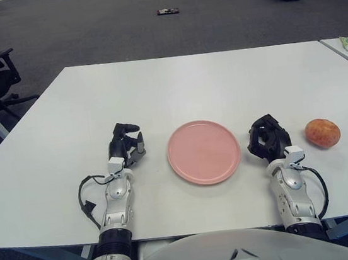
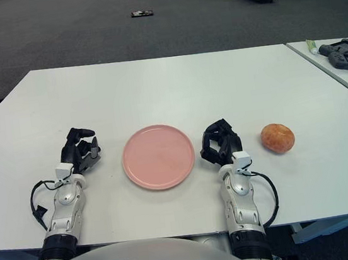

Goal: Put the apple into the plate.

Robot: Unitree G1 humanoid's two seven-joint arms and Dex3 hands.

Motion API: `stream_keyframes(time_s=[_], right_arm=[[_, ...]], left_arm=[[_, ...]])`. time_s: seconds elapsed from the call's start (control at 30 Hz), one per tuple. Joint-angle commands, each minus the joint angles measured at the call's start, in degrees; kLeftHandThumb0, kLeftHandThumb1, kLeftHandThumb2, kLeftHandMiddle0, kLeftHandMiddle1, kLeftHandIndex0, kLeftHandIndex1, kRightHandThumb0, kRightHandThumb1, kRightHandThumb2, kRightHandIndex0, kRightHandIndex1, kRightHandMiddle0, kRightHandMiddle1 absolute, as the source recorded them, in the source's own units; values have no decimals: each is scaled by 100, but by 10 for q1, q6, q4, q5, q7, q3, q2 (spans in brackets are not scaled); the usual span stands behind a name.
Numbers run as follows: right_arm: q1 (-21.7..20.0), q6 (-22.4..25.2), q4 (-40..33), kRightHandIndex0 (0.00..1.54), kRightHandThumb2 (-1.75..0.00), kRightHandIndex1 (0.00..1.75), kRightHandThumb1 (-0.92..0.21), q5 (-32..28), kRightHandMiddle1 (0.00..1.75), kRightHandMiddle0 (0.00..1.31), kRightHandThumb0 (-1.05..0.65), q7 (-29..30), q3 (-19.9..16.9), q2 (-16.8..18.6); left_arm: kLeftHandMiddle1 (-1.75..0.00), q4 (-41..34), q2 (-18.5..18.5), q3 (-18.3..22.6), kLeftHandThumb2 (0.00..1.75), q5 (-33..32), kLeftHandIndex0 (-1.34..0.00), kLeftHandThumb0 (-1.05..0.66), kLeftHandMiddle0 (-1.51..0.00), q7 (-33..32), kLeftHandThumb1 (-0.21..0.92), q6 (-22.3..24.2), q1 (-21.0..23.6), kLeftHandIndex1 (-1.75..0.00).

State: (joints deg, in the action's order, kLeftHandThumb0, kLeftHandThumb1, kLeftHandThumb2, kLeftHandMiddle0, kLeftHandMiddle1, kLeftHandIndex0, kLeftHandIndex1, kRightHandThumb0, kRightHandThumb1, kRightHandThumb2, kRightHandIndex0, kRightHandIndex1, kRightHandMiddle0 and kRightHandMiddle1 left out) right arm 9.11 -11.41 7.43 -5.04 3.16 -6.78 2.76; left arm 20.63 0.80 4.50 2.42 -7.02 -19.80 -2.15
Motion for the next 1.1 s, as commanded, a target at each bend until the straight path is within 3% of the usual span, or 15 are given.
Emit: stream_keyframes(time_s=[0.0, 0.77, 0.97, 1.07], right_arm=[[2, -1, -5, 112, -114, 175, -47, 2, 175, 49, -43, 1, 1, 1], [7, -23, -15, 111, -117, 175, -44, -1, 175, 52, -44, -12, 3, -1], [0, -53, -26, 114, -119, 175, -42, 48, 175, 53, -45, 27, 1, -6], [1, -51, -77, 115, -120, 175, -41, 112, 175, 54, -45, 82, 0, -1]], left_arm=[[-175, 7, -2, 1, 87, -7, -35, -38, -64, 7, 67, 2, -7, -175], [-175, 4, 0, -3, 87, 3, -35, -38, -67, 4, 67, -3, -14, -175], [-175, 4, -2, -5, 87, 3, -35, -38, -66, 4, 67, -2, -15, -175], [-175, 7, -4, -4, 87, 2, -35, -38, -67, 3, 67, -2, -14, -175]])
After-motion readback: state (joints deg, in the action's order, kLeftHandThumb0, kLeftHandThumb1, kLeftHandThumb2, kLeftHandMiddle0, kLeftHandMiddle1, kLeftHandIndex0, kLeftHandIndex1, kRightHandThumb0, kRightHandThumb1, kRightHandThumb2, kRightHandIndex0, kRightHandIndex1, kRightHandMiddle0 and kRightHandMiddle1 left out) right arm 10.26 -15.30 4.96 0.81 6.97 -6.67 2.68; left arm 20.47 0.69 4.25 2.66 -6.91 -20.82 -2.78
